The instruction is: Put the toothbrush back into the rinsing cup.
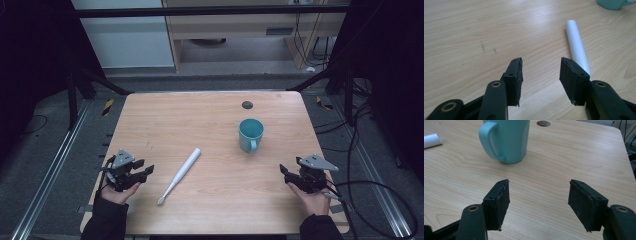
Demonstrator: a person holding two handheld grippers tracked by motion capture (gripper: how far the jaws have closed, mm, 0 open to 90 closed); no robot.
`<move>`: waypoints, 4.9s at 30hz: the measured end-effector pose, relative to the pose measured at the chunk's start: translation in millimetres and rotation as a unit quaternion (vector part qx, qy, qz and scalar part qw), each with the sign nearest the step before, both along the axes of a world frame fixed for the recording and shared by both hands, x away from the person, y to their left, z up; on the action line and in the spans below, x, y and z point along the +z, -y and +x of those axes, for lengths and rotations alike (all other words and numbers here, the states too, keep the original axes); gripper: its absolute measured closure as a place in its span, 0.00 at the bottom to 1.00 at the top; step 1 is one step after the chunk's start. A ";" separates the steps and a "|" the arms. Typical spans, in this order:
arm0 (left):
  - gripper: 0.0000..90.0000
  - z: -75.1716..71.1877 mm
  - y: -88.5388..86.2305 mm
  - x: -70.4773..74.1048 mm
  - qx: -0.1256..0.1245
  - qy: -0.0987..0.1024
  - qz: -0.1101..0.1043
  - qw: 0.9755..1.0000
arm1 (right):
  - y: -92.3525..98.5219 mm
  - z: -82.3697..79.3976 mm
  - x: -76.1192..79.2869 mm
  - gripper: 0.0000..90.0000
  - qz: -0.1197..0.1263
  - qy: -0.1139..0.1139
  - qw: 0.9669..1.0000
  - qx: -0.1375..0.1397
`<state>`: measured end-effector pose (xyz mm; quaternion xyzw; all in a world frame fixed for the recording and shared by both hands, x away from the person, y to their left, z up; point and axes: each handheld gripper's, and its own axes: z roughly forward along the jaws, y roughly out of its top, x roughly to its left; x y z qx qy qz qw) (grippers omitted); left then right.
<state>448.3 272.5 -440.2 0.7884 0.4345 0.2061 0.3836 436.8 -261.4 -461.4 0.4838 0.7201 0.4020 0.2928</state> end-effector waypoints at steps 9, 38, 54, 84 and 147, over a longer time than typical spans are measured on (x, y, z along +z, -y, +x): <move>0.63 -10.4 12.8 -8.3 -0.027 -0.025 0.015 0.999 | -2.0 -0.7 -0.8 0.41 0.001 -0.009 1.000 0.006; 0.79 -18.5 50.6 -33.1 -0.080 -0.094 0.061 0.991 | -4.3 3.1 -4.9 0.43 -0.011 -0.030 0.999 0.020; 0.88 -16.0 53.2 -37.3 -0.076 -0.098 0.075 0.990 | -5.0 3.8 -5.4 0.45 -0.015 -0.032 0.999 0.025; 0.88 2.6 36.2 -36.8 -0.071 -0.118 0.092 0.986 | -6.4 4.7 -6.6 0.45 -0.019 -0.038 0.999 0.026; 1.00 113.6 120.0 -32.8 -0.071 -0.091 0.072 0.991 | -5.7 6.2 -8.9 0.45 -0.022 -0.043 0.998 0.029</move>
